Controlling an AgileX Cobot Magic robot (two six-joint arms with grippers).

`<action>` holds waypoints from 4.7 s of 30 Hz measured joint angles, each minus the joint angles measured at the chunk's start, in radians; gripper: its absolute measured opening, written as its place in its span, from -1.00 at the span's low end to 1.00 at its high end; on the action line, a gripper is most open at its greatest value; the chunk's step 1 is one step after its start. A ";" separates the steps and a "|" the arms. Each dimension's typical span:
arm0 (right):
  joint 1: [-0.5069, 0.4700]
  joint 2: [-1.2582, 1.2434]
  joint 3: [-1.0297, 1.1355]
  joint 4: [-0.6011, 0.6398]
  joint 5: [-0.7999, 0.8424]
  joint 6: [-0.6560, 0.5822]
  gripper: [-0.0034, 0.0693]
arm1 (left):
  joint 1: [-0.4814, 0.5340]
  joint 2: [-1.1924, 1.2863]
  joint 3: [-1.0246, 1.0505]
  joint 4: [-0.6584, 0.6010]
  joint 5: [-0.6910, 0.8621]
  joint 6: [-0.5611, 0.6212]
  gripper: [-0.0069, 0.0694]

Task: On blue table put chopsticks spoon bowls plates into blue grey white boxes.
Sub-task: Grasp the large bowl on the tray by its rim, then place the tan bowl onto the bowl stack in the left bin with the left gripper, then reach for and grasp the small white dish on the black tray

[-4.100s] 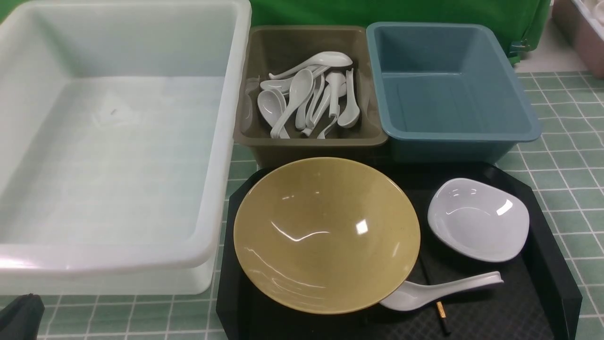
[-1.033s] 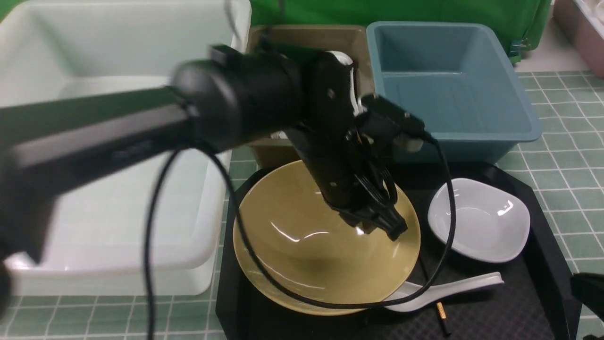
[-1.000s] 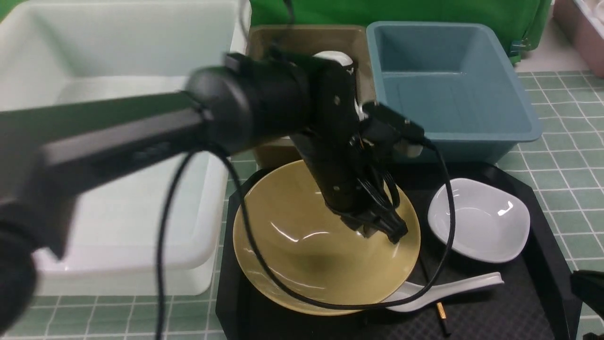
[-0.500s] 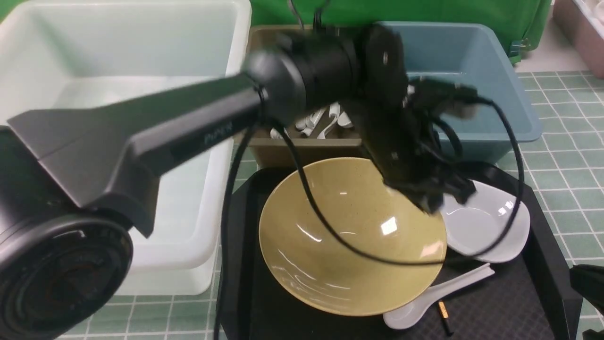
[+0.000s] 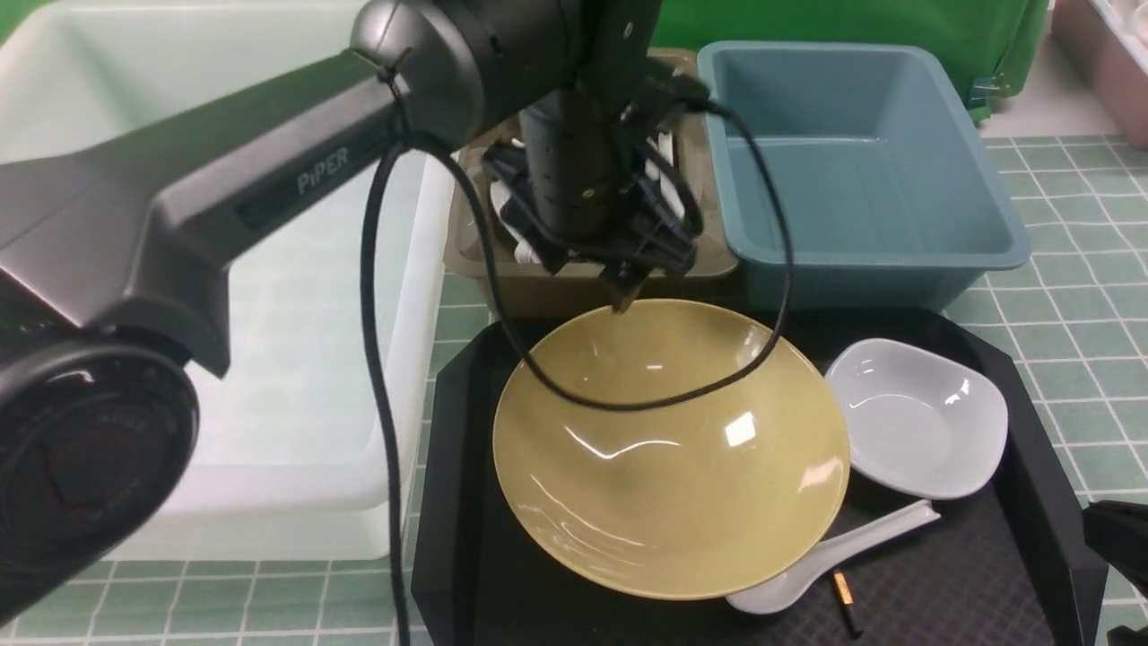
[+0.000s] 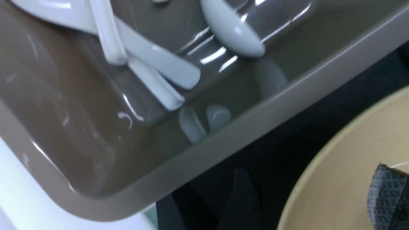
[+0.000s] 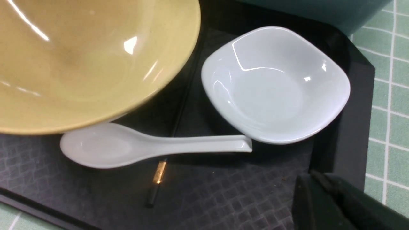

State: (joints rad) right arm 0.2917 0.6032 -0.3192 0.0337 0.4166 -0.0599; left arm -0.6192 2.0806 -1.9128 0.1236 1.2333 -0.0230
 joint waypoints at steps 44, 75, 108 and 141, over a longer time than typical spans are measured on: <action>0.000 0.000 0.000 0.000 0.014 0.000 -0.66 | 0.165 -0.284 0.203 -0.492 -0.072 0.332 -0.80; 0.000 0.000 0.000 0.000 -0.003 0.000 -0.57 | 1.083 -0.394 0.719 -0.637 -0.430 0.364 -0.69; 0.000 0.000 0.000 0.000 -0.005 0.000 -0.49 | 0.815 -0.213 0.582 -0.179 -0.368 -0.004 -0.54; 0.000 0.485 -0.356 -0.011 0.187 0.033 0.33 | 0.308 -1.159 0.806 -0.145 -0.457 -0.017 -0.57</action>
State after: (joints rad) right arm 0.2917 1.0878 -0.6749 0.0225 0.6035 -0.0272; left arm -0.3108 0.9216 -1.1065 -0.0219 0.7762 -0.0401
